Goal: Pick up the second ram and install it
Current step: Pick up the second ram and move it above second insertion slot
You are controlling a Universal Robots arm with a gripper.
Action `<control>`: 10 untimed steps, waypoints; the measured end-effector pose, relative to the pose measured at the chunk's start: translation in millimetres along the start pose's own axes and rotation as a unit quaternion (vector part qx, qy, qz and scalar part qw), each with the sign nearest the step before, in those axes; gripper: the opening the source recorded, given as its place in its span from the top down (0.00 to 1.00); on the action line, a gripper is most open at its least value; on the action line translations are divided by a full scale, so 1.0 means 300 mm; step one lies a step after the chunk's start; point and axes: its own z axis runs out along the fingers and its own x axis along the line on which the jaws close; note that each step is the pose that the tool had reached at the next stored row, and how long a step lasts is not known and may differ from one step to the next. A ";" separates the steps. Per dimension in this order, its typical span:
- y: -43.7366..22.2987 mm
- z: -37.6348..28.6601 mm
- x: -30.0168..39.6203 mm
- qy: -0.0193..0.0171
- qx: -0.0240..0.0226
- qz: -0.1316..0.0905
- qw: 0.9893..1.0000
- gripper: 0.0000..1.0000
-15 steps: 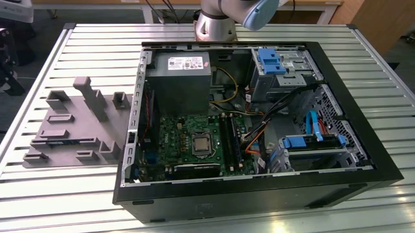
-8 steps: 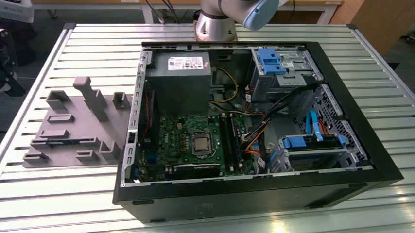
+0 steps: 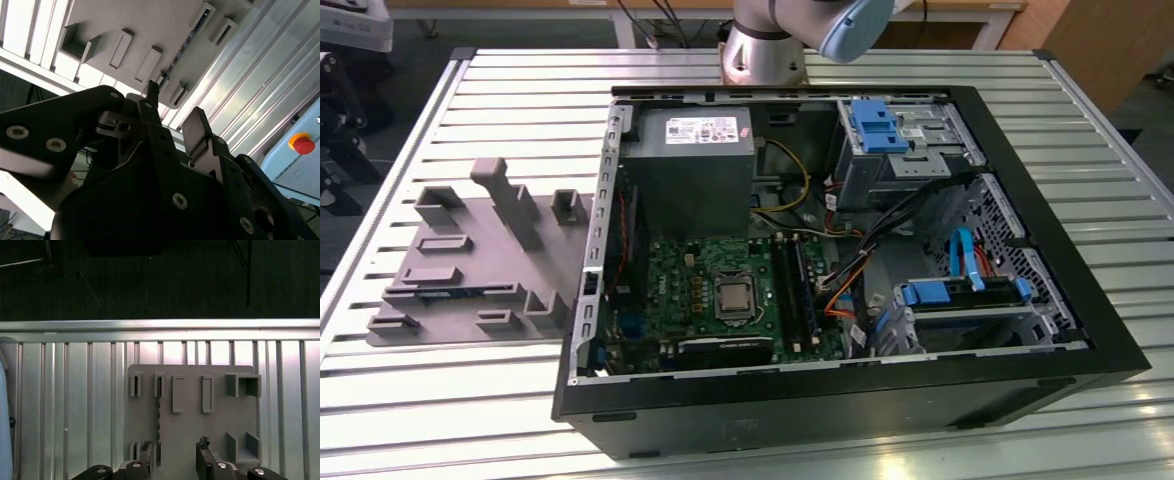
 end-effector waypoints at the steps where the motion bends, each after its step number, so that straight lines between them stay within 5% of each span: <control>1: 0.000 0.006 0.000 0.000 0.000 0.000 1.000 0.59; 2: 0.001 0.012 0.001 0.000 0.000 0.000 1.000 0.53; 10: 0.000 0.048 0.001 0.000 0.000 0.003 1.000 0.53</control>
